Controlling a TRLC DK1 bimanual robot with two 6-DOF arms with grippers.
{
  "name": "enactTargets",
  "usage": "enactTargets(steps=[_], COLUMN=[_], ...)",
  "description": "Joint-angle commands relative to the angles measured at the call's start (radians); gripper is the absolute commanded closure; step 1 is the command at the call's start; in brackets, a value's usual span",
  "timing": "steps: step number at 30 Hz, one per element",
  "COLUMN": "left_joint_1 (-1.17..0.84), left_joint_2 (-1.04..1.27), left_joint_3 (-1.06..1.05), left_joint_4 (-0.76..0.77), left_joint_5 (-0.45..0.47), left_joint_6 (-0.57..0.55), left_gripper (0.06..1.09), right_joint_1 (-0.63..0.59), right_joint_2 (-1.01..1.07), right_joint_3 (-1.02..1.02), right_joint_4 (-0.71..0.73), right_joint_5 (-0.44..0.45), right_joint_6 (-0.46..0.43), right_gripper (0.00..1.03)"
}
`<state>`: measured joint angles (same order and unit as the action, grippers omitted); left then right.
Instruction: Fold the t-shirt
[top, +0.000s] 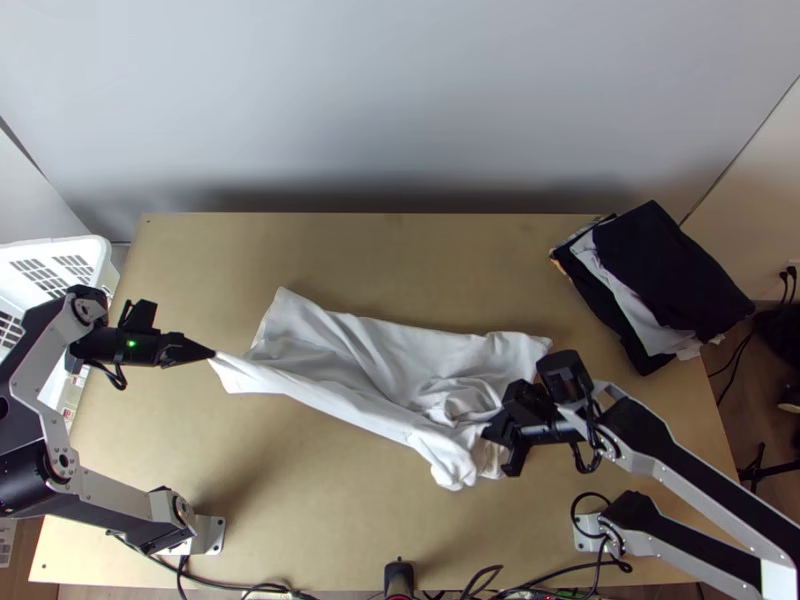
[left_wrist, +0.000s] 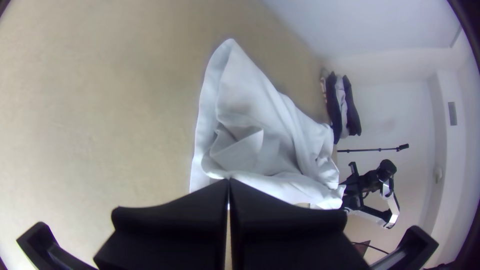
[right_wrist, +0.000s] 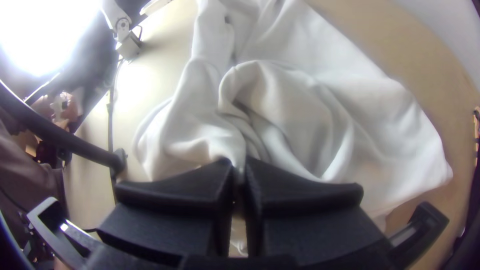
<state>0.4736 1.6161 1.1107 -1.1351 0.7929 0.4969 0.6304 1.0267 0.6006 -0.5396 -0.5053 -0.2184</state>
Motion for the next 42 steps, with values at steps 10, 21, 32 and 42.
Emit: enactTargets(steps=[10, 21, 32, 42], left_joint_1=[-0.015, -0.053, -0.115, -0.105], left_joint_2=[0.013, 0.005, 0.025, 0.041], left_joint_3=[0.034, 0.037, 0.061, 0.077], left_joint_4=[0.029, 0.064, 0.153, 0.227], left_joint_5=[0.022, 0.132, 0.186, 0.167], left_joint_6=[-0.058, -0.086, -0.204, -0.282], left_gripper=[1.05, 1.05, 1.05, 1.05], right_joint_1=[-0.103, -0.15, -0.161, -0.179], right_joint_2=[0.088, 0.118, 0.147, 0.213], right_joint_3=[0.033, 0.018, -0.002, 0.022], right_joint_4=[0.127, 0.276, 0.296, 0.342], right_joint_5=[-0.002, -0.001, 0.002, 0.074], right_joint_6=[0.019, 0.162, 0.191, 0.272], right_gripper=[1.0, 1.0, 1.0, 1.0])
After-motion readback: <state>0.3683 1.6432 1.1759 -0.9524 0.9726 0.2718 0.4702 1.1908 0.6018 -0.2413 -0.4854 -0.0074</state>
